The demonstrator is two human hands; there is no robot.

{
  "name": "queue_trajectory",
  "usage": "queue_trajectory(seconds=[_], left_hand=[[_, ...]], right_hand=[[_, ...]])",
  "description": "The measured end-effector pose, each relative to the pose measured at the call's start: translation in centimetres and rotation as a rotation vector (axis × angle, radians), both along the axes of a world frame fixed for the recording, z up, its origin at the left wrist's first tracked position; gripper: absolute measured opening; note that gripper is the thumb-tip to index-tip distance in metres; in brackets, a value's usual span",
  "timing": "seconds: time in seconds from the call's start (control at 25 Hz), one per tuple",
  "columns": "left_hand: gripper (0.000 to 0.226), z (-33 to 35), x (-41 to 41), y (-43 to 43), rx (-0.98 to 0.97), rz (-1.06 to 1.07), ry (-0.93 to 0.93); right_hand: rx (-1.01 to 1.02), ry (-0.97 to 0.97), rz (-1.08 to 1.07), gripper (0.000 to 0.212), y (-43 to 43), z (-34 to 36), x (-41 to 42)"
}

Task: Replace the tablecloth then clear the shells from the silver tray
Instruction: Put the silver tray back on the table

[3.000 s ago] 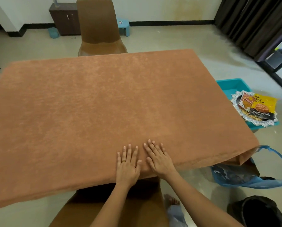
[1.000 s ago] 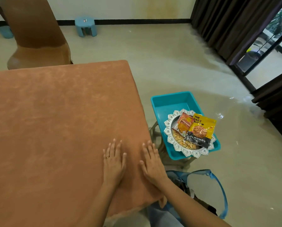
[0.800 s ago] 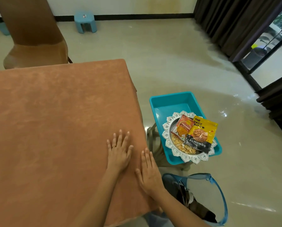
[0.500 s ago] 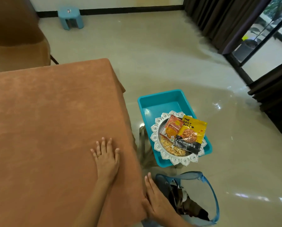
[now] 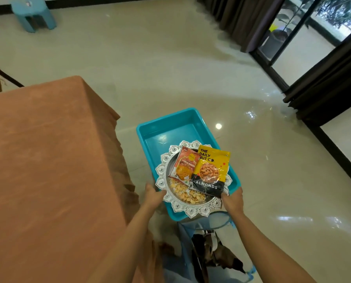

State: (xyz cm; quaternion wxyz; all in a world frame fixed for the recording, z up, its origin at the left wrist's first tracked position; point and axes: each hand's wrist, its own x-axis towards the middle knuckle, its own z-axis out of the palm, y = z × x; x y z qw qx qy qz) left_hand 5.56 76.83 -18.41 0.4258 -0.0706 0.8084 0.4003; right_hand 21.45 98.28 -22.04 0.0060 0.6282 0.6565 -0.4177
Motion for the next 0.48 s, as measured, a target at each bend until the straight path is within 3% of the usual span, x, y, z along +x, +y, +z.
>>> queue_trajectory(seconds=[0.12, 0.2, 0.28, 0.48], left_hand=[[0.06, -2.5, -0.6, 0.4, 0.065, 0.056, -0.24], [0.051, -4.5, -0.8, 0.3, 0.131, 0.075, -0.28], [0.043, -4.4, -0.9, 0.6, 0.218, 0.226, -0.339], [0.038, 1.4, -0.8, 1.2, 0.372, 0.302, -0.331]], right_hand=[[-0.11, -0.018, 0.055, 0.055, 0.8, -0.7, 0.1], [-0.121, -0.003, 0.075, 0.058, 0.8, -1.0, -0.1], [-0.087, 0.042, 0.065, 0.056, 0.4, -1.0, 0.1], [-0.022, 0.229, -0.089, 0.054, -0.1, 3.2, 0.3]])
